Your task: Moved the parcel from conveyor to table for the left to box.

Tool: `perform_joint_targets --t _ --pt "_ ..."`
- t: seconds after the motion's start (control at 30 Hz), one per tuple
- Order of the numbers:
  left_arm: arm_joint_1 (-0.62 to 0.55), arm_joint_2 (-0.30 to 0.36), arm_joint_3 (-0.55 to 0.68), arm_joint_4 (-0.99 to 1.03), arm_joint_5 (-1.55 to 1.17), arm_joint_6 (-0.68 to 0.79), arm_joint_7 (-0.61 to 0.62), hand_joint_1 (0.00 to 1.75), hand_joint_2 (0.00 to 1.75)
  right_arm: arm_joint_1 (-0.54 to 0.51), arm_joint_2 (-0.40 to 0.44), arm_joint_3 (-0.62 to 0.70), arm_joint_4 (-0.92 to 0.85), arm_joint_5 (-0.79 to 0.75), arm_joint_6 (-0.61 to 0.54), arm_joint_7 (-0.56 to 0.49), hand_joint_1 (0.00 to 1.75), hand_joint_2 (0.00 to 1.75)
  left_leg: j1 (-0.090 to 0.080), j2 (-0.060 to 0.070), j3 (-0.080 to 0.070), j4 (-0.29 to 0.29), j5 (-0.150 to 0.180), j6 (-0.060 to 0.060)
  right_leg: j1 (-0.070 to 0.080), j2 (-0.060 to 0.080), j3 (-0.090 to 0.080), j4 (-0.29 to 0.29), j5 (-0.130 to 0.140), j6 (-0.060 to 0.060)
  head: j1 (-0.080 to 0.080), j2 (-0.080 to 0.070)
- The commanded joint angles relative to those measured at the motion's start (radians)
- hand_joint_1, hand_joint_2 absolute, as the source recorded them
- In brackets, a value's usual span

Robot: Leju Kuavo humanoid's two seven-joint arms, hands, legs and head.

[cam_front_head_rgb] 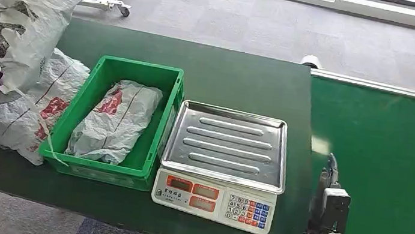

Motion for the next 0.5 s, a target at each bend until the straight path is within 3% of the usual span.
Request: perform_joint_targets --t 0.03,0.13,0.17,0.2,0.23,0.27,0.3,0.33,0.37,0.4,0.43,0.5 --pt "-0.026 -0.04 0.018 0.033 0.0 0.001 0.006 1.75 1.75 -0.013 0.019 -0.03 0.012 -0.002 0.004 0.002 0.0 0.0 0.001 -0.004 0.001 -0.001 0.0 0.001 0.0 0.002 0.002 -0.001 0.0 0.0 0.0 0.0" --pt "-0.026 -0.04 0.018 0.033 0.0 0.001 0.006 1.75 1.75 -0.013 0.019 -0.03 0.012 -0.002 0.004 0.002 0.0 0.0 0.0 -0.004 0.001 -0.001 0.0 0.001 -0.001 0.002 0.001 0.0 0.0 0.0 0.0 0.0" --pt "0.187 -0.291 0.037 -0.218 0.252 -0.25 0.03 0.0 0.0 0.136 -0.014 0.01 -0.239 -0.016 -0.215 -0.073 0.0 0.0 0.001 -0.006 0.002 -0.001 0.0 0.001 0.0 0.003 0.002 -0.002 0.0 0.0 0.0 0.0" --pt "0.398 -0.59 -0.145 -0.445 0.307 -0.576 -0.068 0.0 0.0 0.259 -0.016 -0.046 -0.569 0.001 -0.144 0.001 0.0 0.0 0.0 -0.005 0.001 -0.001 0.0 0.001 0.0 0.003 0.002 -0.001 0.0 0.0 0.0 0.0" --pt "0.498 -0.639 -0.353 -0.449 0.203 -0.389 -0.123 0.0 0.0 0.332 -0.007 -0.088 -0.736 0.022 -0.081 0.089 0.0 0.0 -0.005 -0.014 0.005 -0.007 0.002 0.003 -0.006 -0.008 0.008 -0.005 -0.002 0.002 0.0 0.0" --pt "0.519 -0.604 -0.498 -0.436 0.203 -0.241 -0.123 0.0 0.0 0.365 0.007 -0.118 -0.807 0.027 -0.042 0.119 0.0 0.0 -0.008 -0.025 0.011 -0.012 0.002 0.005 -0.01 -0.016 0.014 -0.01 -0.004 0.004 0.0 0.0" --pt "0.519 -0.604 -0.498 -0.436 0.203 -0.241 -0.123 0.0 0.0 0.365 0.007 -0.118 -0.807 0.027 -0.042 0.119 0.0 0.0 -0.009 -0.02 0.01 -0.007 0.001 0.004 -0.011 -0.012 0.007 -0.006 -0.005 0.003 -0.003 0.0" --pt "0.496 -0.528 -0.57 -0.41 0.262 -0.146 -0.123 0.0 0.0 0.368 0.033 -0.145 -0.802 0.037 -0.016 0.1 0.0 0.0 -0.011 -0.022 0.01 -0.006 -0.003 0.007 -0.012 -0.012 0.01 -0.008 -0.006 0.005 -0.005 0.0" --pt "0.476 -0.488 -0.556 -0.402 0.31 -0.147 -0.123 0.0 0.0 0.352 0.046 -0.153 -0.772 0.046 -0.008 0.084 0.0 0.0 -0.017 -0.024 0.014 -0.004 -0.01 0.016 -0.022 -0.015 0.016 -0.004 -0.016 0.018 -0.006 0.0" --pt "0.467 -0.472 -0.535 -0.401 0.333 -0.161 -0.123 0.0 0.0 0.339 0.053 -0.156 -0.749 0.053 -0.005 0.072 0.0 0.0 -0.015 -0.024 0.016 0.0 -0.014 0.017 -0.02 -0.018 0.023 -0.003 -0.02 0.017 -0.004 0.0" --pt "0.463 -0.474 -0.498 -0.407 0.341 -0.193 -0.123 0.0 0.0 0.328 0.063 -0.162 -0.728 0.062 -0.004 0.059 0.0 0.0 -0.009 -0.012 0.011 0.004 -0.017 0.012 -0.013 -0.007 0.018 -0.002 -0.015 0.014 0.0 0.0" --pt "0.46 -0.477 -0.476 -0.412 0.341 -0.215 -0.12 0.0 0.0 0.323 0.066 -0.162 -0.72 0.065 -0.005 0.054 0.0 0.0 -0.011 -0.001 0.009 0.005 -0.022 0.013 -0.013 0.005 0.013 -0.002 -0.012 0.014 -0.001 0.0"
